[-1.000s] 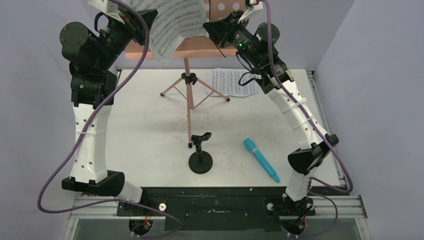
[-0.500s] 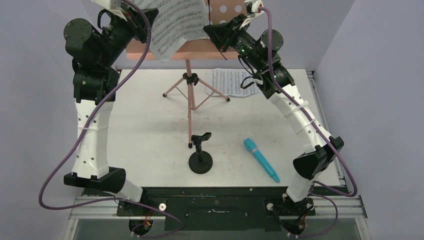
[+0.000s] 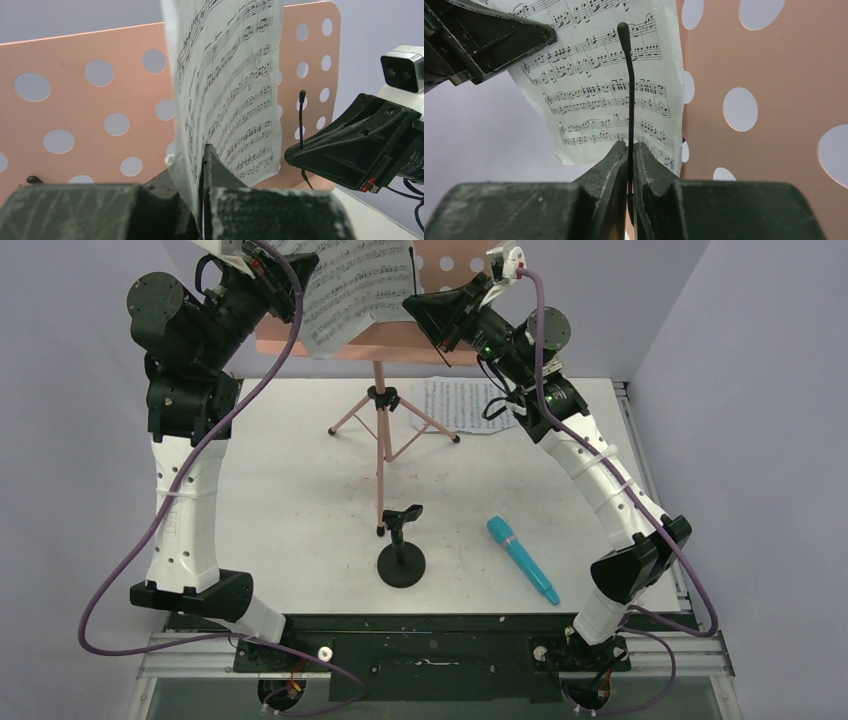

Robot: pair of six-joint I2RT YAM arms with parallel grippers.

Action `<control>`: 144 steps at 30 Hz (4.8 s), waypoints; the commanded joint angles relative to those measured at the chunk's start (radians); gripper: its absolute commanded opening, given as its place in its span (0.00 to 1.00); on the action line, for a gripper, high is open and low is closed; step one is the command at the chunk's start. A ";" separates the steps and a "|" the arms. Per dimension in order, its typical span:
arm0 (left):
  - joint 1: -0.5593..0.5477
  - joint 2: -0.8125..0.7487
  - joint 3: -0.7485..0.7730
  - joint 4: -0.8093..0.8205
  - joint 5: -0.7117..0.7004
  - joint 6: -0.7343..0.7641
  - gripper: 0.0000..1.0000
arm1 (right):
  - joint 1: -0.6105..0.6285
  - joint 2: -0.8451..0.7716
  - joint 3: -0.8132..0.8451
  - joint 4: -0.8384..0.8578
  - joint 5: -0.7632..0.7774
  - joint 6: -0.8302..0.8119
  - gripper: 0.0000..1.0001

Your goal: Set up the instrument practice props

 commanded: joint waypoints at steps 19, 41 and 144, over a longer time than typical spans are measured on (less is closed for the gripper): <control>-0.114 0.049 0.079 0.055 0.076 0.004 0.00 | 0.002 -0.099 -0.033 0.108 -0.022 -0.019 0.05; -0.190 0.138 0.129 0.080 0.148 -0.006 0.00 | 0.003 -0.102 -0.055 0.148 -0.019 0.004 0.05; -0.158 -0.095 -0.306 0.268 -0.022 -0.003 0.26 | 0.003 -0.127 -0.100 0.159 -0.012 0.027 0.05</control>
